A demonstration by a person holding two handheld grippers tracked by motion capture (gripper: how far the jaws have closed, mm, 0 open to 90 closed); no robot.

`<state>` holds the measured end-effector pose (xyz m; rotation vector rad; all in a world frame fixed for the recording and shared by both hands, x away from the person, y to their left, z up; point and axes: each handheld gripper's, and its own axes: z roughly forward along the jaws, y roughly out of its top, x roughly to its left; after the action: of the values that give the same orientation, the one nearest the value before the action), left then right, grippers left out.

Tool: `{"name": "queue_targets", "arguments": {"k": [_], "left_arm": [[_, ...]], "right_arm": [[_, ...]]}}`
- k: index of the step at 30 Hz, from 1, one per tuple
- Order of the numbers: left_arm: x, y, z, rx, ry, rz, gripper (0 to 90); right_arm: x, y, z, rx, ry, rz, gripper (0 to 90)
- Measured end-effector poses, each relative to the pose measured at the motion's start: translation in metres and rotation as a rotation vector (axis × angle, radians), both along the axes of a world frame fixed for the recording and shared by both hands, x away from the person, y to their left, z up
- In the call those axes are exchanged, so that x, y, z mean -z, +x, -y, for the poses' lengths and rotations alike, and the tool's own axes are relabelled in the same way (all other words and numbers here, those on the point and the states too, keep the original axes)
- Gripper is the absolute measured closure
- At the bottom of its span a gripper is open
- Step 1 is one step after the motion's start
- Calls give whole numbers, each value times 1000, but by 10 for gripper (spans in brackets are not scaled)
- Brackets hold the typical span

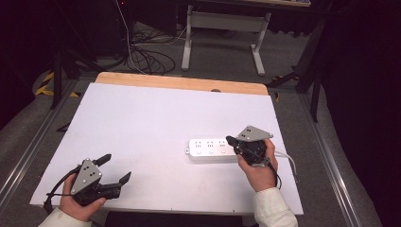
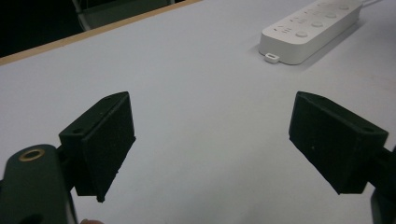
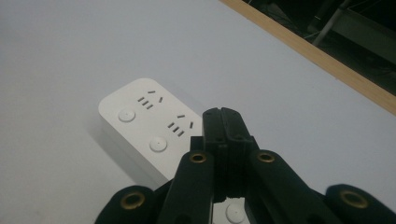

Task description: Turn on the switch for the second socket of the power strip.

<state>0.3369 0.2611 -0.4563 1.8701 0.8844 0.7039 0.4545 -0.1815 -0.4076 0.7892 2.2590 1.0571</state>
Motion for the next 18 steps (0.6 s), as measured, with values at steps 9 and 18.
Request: {"name": "queue_targets", "arguments": {"k": [9,18], "left_arm": [[0,0,0,-2,-2,-1,145],[0,0,0,-2,0,-3,145]], "right_arm": [[10,14,-2,22,-13,-95,900],[20,23,-6,30,-39,-172,900]]}}
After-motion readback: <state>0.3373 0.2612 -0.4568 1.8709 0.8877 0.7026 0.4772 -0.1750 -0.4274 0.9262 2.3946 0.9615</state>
